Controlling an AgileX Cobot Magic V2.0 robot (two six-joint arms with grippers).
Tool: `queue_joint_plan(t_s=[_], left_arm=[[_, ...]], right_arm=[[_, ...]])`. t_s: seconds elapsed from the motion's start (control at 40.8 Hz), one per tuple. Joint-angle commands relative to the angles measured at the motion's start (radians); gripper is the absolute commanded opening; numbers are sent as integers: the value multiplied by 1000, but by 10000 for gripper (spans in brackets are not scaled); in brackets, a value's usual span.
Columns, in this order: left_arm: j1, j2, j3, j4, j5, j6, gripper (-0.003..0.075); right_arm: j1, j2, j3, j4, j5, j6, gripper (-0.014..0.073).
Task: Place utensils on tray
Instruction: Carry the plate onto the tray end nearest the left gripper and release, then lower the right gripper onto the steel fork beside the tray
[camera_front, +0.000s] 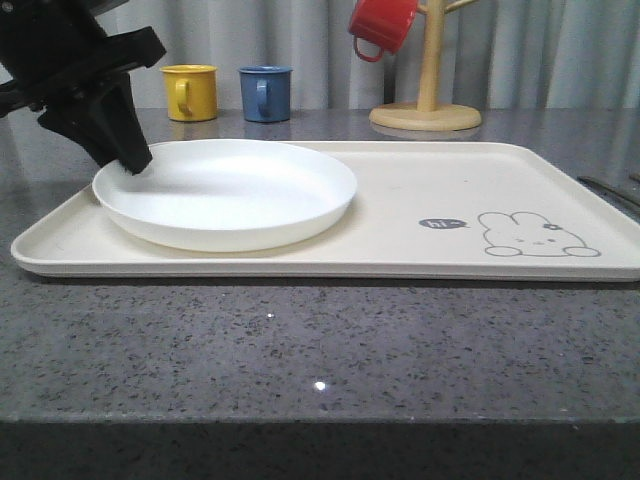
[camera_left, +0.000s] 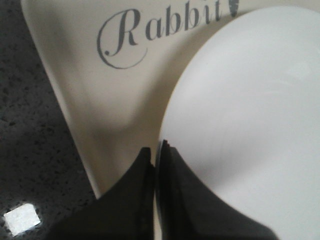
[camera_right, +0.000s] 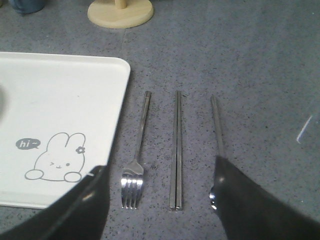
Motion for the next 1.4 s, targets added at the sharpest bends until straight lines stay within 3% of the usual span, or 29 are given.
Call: queue_joint_plan(t_s=[0.0,0.098,0.196,0.343,0.515,0.736,1.03,1.202,1.373], left_arm=[[1,-46,-33,-25,-22,-15,134],[1,-46,-33,-25,-18,-15,305],[1,-46,-51,-15,40,-15,395],[1,-94,-92,-8,73,-16,395],[-24,-225,-93,22,83,-17,345],[-218,-445,-11,225,94,-46,346],[-519,-835,291,450,-100,-213,346],[-548,-1051,472,433,-277,-255,346],[-548,-1182,569,435,-351,-255,346]], right_arm=[[-7,12,-25,-9,-72,-4,482],[-7,12,-25,-9,-72,-4,482],[-7,12,-25,-9,-72,-4,482],[-7,12,-25,-9,-72,-4,482],[-7,12,-25,-9,-72,-4,482],[-7,12,-25,-9,-72,-4,482],[-7,12,-25,-9,-99,-4,482],[-7,12,-25,6,-86,-4,482],[-7,34,-55,10,1,-4,481]])
